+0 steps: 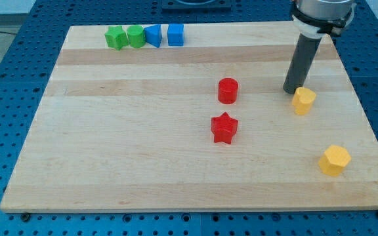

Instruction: Move the yellow heart to the top of the yellow hexagon

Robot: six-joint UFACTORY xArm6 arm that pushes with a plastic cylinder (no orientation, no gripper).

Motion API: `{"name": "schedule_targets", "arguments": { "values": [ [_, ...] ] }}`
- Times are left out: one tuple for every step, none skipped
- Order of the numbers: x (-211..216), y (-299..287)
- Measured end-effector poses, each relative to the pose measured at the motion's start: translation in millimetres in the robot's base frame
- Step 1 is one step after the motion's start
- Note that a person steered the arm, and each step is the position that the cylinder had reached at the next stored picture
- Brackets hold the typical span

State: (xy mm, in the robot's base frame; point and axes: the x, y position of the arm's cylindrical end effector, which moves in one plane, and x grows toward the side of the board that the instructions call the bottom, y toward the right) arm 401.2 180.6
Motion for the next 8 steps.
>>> {"name": "schedule_targets", "arguments": {
  "values": [
    [19,1],
    [48,1],
    [74,7],
    [85,7],
    [71,12],
    [68,36],
    [75,52],
    [85,52]
  ]
}}
